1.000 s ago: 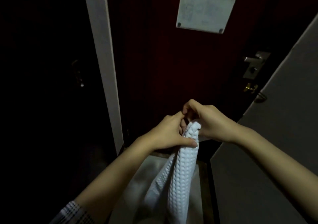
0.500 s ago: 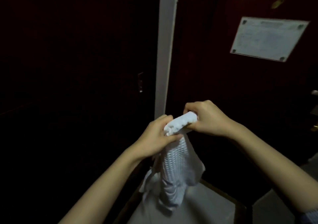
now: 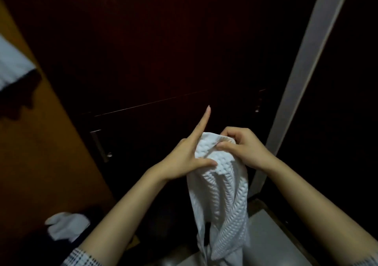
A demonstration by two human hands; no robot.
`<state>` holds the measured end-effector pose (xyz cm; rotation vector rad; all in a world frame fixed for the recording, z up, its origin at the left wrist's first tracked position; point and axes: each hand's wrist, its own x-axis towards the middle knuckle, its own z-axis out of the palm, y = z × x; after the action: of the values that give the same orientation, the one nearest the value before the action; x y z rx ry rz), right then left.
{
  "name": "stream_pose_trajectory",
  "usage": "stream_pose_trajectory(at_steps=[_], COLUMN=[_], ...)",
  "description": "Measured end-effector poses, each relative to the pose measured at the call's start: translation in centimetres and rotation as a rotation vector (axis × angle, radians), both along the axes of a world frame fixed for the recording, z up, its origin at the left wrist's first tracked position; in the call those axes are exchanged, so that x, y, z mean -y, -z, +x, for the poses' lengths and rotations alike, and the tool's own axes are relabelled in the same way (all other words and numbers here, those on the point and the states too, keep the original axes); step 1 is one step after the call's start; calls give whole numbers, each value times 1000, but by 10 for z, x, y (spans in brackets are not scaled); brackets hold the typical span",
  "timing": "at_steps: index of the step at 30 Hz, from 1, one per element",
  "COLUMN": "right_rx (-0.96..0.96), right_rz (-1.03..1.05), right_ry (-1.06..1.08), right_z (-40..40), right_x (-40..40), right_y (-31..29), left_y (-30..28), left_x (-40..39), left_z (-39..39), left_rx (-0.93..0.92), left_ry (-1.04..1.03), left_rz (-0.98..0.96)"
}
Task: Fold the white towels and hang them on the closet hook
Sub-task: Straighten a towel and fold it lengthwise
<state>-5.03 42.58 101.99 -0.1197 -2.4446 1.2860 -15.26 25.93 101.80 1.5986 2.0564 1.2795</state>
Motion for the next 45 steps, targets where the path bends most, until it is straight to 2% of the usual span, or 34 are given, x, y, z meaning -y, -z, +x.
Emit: stream_pose_trajectory(at_steps=[7,10,14,16,20,23,28,32,35,37,39,42,45], right_rx=[4,109,304,436,714,683,455,330,347,349,314,272,254], right_rz=[-164,-236,-166,-74,411,531,464,274,-195,-540,-830,-1155,-1296], right_ry=[-188,-295,-414,-472,-492,-461,-302,-150,-43,28,77,123,165], right_z=[-49,-69,-87,-98,-125,-140,-161,-174,-179,-181,-183,-186,-189], right_x=[71,106,146,165,204,241,307,355,396,424,449,480,501], right_y=[10,17,36,47,73,85,94,91,89,84,75,60,50], left_y=[1,-5,-11,-10,-1,7,25,45,62,75,83,89,100], left_x=[88,130,184,217,284,328,394,438,457,462,464,471,484], left_z=[-9,-14,-26,-34,-50,-56,-59,-64,-58,-51,-42,-30,-24], left_rx=[44,91,61,63,59,68,70,-8,-76,-6,152,388,368], left_ry=[-235,-350,-449,-525,-683,-762,-942,-1170,-1218,-1217,-1169,-962,-843], left_rz=[256,300,304,321,338,339,367,360,449,507,559,592,484])
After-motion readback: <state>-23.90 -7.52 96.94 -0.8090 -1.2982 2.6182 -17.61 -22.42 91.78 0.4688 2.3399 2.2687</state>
